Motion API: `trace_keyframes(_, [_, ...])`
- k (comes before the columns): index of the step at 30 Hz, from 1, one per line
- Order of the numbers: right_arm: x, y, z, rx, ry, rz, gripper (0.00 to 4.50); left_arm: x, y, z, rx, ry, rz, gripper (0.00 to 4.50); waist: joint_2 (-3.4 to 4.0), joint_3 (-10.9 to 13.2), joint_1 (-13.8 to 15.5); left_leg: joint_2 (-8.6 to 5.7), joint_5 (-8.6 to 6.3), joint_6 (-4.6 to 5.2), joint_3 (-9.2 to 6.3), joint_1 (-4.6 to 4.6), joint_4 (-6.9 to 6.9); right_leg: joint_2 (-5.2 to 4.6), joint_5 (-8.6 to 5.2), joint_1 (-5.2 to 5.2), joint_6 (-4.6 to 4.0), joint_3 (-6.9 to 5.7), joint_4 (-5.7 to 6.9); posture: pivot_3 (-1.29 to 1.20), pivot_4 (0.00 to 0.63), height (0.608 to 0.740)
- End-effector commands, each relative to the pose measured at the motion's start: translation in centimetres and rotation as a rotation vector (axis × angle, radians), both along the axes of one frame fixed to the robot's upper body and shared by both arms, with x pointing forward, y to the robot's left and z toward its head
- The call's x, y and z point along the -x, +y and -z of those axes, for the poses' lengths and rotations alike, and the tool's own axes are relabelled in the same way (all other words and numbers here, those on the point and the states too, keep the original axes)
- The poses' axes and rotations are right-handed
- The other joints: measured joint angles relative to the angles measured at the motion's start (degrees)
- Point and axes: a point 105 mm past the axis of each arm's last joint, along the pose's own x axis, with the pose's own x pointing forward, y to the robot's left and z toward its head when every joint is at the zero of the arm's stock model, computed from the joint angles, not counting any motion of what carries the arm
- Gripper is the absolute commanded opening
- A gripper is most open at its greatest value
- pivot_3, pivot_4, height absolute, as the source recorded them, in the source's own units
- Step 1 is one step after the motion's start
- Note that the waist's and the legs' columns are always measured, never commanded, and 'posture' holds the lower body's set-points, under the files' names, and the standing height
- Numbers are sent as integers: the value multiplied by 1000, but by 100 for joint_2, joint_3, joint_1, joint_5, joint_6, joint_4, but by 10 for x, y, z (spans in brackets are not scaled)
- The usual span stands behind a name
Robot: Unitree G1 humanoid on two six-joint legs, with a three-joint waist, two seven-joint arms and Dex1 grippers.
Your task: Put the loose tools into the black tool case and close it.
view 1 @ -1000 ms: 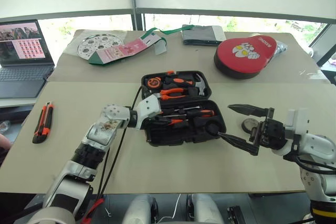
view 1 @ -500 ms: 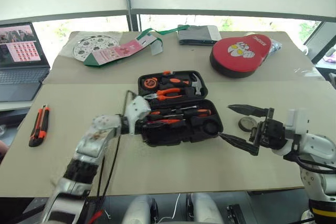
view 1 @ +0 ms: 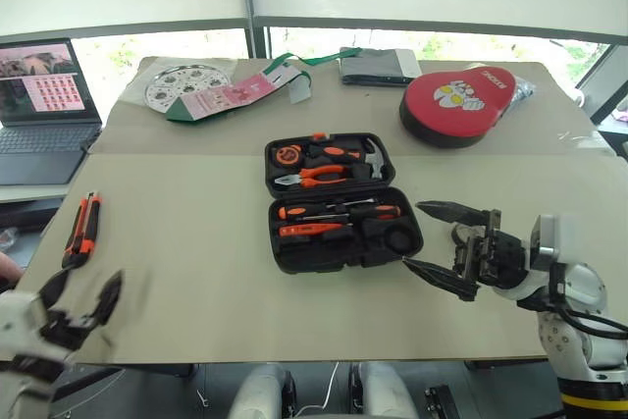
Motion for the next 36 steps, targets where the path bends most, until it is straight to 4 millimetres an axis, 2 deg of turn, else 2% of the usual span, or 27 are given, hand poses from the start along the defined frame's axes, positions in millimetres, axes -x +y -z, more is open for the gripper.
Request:
trace_keyframes(1, [8, 13, -12, -34, -75, -39, 4500, 18, 17, -7, 12, -23, -172, 4455, -1, 1, 58, -4, -1, 5, 0, -3, 2, 1, 0, 0, 0, -8, 0, 0, 150, 740])
trace_keyframes(2, [9, 17, -14, -48, -78, -45, 4500, 20, 21, -6, 29, -11, -215, 4455, -1, 1, 80, -7, -1, 7, -1, -3, 4, 16, 0, -5, 0, -17, 0, 0, 150, 740])
trace_keyframes(5, [11, 27, -20, -66, -76, -63, 4500, 11, 25, -4, 64, 20, -249, 4455, -5, -2, 81, -7, -17, 38, -3, -3, 10, 29, -1, -4, -2, -13, 1, 0, 150, 740])
trace_keyframes(7, [12, 31, -22, -54, -61, -71, 4500, -14, 21, -11, 85, 29, -193, 4455, -7, -2, 76, -7, -11, 44, -2, -3, 10, 35, 0, 1, 0, -10, 3, 0, 150, 740])
trace_keyframes(9, [11, 33, -23, -43, -47, -73, 4500, -30, 16, -17, 86, 46, -142, 4455, -9, -3, 91, -7, 18, 23, -3, -4, 11, 43, 0, 1, 0, -15, 8, 0, 150, 740])
trace_keyframes(13, [0, 33, -26, -24, -60, -54, 4500, -92, 29, -38, 78, 94, -128, 4455, -14, -4, 84, -7, 35, 15, -4, -6, 10, 59, 3, -4, -6, -14, 13, 0, 150, 740])
trace_keyframes(16, [-2, 32, -24, -21, -57, -53, 4500, -114, 33, -38, 69, 171, -112, 4455, -28, -12, 9, -3, 47, -1, -8, -3, 5, 84, 9, 0, -14, -14, 15, 0, 150, 740])
trace_keyframes(21, [0, 34, -23, -47, -64, -78, 4500, -136, 39, -37, 63, 238, -111, 4455, -30, -12, -138, 0, 56, -16, 25, 16, -47, 95, 10, -6, -13, -10, 11, 0, 150, 740])
trace_keyframes(24, [3, 36, -21, -50, -65, -91, 4500, -144, 39, -27, 54, 305, -114, 4455, -30, -12, -146, 6, 58, -34, 23, 10, -54, 111, 4, -15, -14, -21, 11, 0, 150, 740])
trace_keyframes(28, [5, 36, -19, -46, -63, -99, 4500, -146, 48, -25, 38, 304, -169, 4455, -30, -11, -148, 8, 60, -41, 24, 17, -59, 110, 1, -11, -16, -20, 10, 0, 150, 740])
trace_keyframes(33, [6, 36, -19, -39, -57, -97, 4500, -143, 43, -14, 93, 329, -140, 4455, -30, -11, -143, 8, 61, -42, 24, 23, -58, 98, 0, -13, -17, -15, 9, 0, 150, 740])
trace_keyframes(36, [5, 35, -18, -35, -53, -93, 4500, -136, 43, -1, 120, 366, -141, 3807, -30, -11, -141, 6, 60, -43, 25, 30, -58, 87, 0, -13, -18, -15, 10, 0, 150, 740])
